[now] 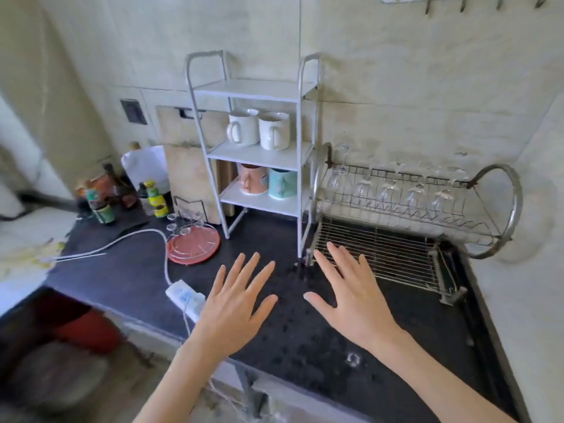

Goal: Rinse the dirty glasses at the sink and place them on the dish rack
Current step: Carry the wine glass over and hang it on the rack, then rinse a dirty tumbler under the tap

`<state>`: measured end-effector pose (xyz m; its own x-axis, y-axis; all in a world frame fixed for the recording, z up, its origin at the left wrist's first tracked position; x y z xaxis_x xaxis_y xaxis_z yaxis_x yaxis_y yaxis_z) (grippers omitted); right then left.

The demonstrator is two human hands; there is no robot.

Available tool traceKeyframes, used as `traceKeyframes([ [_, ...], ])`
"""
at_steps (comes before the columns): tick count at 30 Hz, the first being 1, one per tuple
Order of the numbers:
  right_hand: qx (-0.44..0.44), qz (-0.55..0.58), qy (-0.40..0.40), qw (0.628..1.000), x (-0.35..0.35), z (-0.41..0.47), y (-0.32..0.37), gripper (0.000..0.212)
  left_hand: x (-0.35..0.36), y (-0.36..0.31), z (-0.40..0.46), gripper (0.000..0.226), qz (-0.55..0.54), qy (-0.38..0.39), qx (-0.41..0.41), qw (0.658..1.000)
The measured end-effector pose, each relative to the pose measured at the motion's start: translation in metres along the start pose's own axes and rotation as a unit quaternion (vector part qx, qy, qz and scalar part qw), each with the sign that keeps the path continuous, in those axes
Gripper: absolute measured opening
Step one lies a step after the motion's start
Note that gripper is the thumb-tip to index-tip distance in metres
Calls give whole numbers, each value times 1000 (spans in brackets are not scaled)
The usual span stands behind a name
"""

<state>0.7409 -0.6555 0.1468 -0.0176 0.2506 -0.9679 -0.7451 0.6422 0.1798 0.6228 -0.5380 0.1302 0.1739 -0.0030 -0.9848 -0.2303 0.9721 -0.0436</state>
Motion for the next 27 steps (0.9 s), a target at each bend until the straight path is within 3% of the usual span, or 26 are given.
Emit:
traceKeyframes([
  [6, -149, 22, 65, 986, 52, -62, 164, 67, -5, 78, -178, 59, 13, 51, -149, 987],
  [14, -314, 92, 115, 938, 84, -96, 380, 75, -37, 178, -364, 63, 10, 37, -348, 937],
  [20, -402, 103, 148, 898, 117, -97, 515, 75, -42, 254, -448, 67, 28, 43, -448, 893],
  [24, -456, 128, 155, 867, 130, -79, 601, 81, -71, 317, -482, 92, 41, -24, -501, 864],
  [27, -475, 129, 152, 857, 138, -61, 659, 82, -84, 363, -501, 98, 38, -31, -539, 841],
])
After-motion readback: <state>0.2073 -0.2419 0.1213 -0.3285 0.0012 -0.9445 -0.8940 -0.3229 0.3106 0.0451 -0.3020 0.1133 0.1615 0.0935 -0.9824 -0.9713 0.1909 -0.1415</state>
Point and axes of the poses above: each hand's wrist, its own z-axis towards the middle knuckle, its own x-axis out of the palm, y = z × x, the point moved 10 cm from there along z, towards the middle knuckle, and after that the axes turned 12 degrees about x, right-handed, at the moved point
